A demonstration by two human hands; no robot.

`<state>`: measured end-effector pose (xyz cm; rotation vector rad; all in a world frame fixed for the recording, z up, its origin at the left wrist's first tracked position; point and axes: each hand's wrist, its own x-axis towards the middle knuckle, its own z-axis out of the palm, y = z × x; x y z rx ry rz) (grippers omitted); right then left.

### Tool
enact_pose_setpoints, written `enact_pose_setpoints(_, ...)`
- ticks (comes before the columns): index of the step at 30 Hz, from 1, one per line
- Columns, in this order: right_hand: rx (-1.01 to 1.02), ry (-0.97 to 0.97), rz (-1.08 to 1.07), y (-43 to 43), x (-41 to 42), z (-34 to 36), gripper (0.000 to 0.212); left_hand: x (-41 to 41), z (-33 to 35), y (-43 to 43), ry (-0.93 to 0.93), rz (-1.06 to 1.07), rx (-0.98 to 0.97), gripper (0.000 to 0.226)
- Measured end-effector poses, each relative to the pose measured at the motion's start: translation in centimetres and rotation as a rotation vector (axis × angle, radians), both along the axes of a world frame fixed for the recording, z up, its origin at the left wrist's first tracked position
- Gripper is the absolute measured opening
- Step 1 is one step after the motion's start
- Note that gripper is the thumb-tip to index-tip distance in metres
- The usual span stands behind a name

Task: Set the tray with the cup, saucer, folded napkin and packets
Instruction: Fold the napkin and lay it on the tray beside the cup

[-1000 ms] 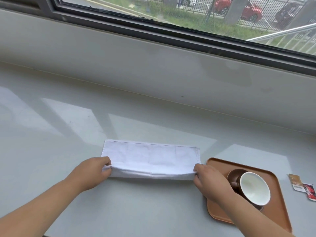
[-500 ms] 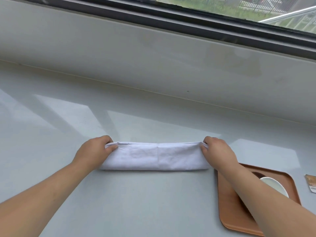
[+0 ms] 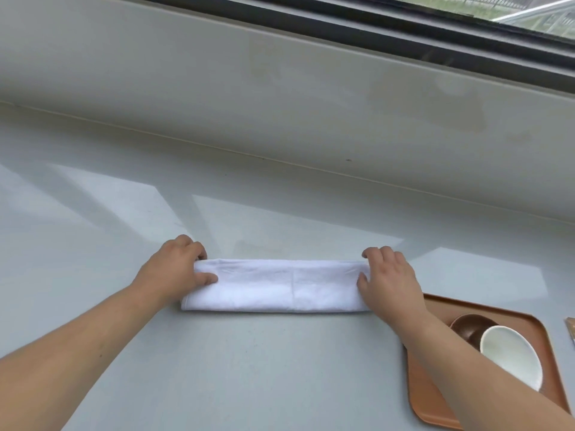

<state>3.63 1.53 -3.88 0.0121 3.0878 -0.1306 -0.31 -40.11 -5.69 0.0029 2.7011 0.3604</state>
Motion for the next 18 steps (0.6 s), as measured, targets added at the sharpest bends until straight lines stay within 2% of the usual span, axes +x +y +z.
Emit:
enact_pose_setpoints(2, -0.002, -0.001, 0.1, -1.5, 1.0, -0.1, 0.036, -0.1, 0.5, 0.3, -0.065, 0.016, -0.004, 0.026)
enact_pose_setpoints(7, -0.014, -0.049, 0.32, -5.8, 3.8, -0.3, 0.035, 1.2, 1.1, 0.5, -0.167, 0.15, 0.12, 0.023)
enact_pose_setpoints(10, -0.057, -0.09, 0.418, -8.7, 5.6, -0.3, 0.045, 3.0, 1.5, 0.4, -0.284, 0.316, 0.319, 0.014)
enact_pose_setpoints(14, -0.081, -0.138, 0.548, -12.0, 8.6, -0.6, 0.067, 6.5, 2.7, 0.7, -0.523, 0.551, 0.588, 0.023)
enact_pose_setpoints(18, -0.109, -0.111, 0.599, -14.3, 11.6, -0.6, 0.082, 10.5, 4.4, 1.9, -0.655, 0.638, 0.791, 0.026)
